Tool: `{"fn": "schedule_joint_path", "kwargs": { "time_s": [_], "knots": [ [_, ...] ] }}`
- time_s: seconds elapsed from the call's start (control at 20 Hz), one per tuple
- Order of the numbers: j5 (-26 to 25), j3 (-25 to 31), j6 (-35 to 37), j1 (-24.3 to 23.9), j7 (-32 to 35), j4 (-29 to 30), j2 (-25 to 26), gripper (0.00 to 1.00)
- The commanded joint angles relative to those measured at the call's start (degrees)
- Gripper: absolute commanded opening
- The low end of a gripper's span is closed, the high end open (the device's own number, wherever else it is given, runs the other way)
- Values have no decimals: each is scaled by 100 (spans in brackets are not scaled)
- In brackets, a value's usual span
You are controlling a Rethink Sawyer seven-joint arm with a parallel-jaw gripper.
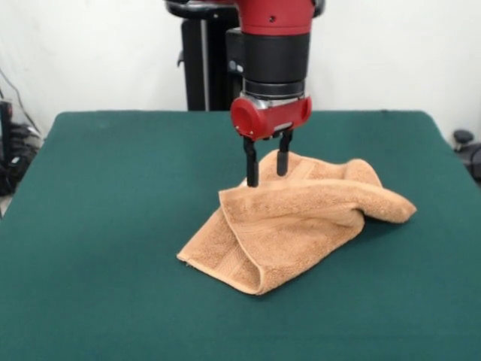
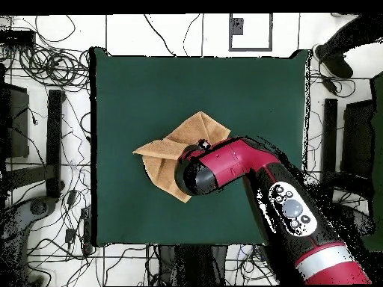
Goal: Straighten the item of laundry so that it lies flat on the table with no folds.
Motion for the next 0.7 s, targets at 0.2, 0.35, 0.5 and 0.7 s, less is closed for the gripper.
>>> {"fn": "schedule_joint_path", "kwargs": {
  "time_s": [0.2,0.35,0.5,0.7],
  "knots": [
    [-270,716,589,66,-1908,-237,260,100],
    [-331,725,564,38,-1993,-261,394,100],
    [-447,660,492,68,-1963,-291,574,100],
    [-514,597,408,65,-1828,-284,727,100]
  ]
}}
